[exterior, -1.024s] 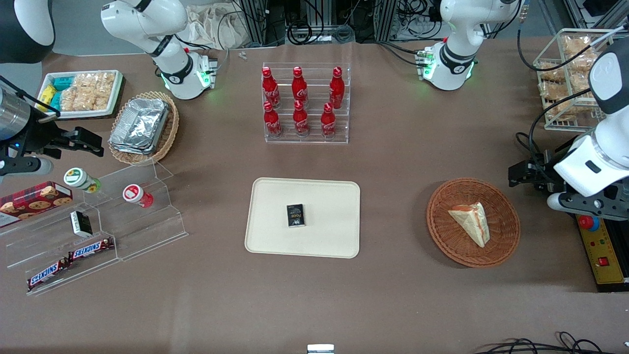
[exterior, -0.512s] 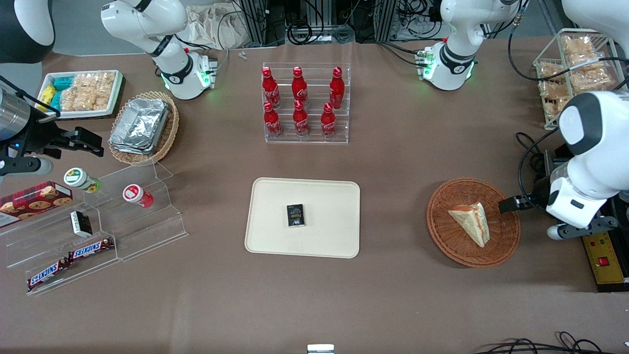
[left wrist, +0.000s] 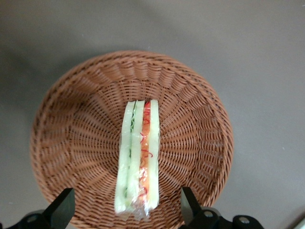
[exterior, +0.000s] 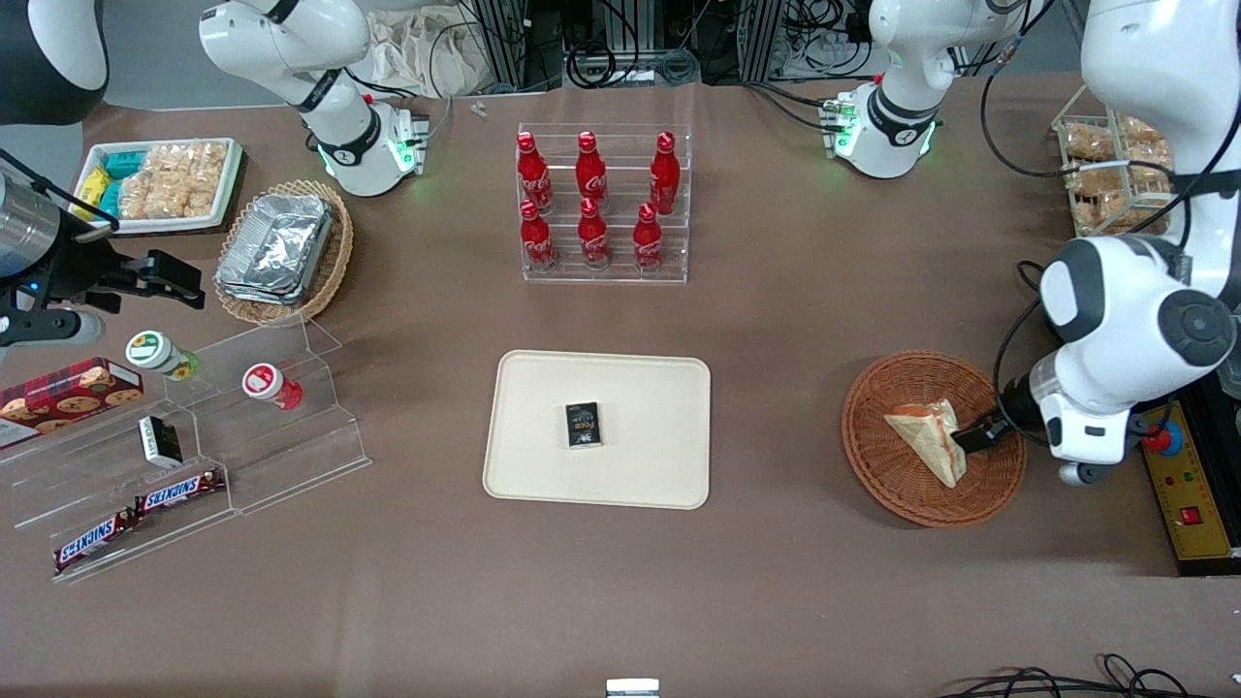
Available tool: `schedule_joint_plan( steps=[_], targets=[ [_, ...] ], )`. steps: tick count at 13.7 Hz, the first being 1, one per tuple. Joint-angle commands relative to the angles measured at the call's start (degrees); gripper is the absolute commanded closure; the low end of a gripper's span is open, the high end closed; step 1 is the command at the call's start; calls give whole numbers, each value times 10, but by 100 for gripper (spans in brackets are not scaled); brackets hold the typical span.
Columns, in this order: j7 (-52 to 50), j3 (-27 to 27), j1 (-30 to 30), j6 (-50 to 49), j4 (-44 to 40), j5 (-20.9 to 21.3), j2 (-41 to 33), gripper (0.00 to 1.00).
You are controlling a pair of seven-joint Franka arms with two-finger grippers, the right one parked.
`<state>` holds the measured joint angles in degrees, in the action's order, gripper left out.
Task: Place sandwich from basket to tray
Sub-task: 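Lower the left gripper and close it on the sandwich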
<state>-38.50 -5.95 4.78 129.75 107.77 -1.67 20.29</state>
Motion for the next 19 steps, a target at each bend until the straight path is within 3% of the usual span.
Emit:
schedule_joint_plan(
  steps=[1, 13, 14, 16, 19],
  targets=[
    [-23, -1, 0, 43, 33, -2, 0, 0],
    [-24, -1, -22, 81, 62, 0, 40, 3],
    [-25, -1, -24, 85, 58, -1, 48, 24],
    [-25, -1, -35, 94, 60, -1, 48, 100],
    [-48, 0, -49, 91, 57, 4, 42, 100]
  ],
)
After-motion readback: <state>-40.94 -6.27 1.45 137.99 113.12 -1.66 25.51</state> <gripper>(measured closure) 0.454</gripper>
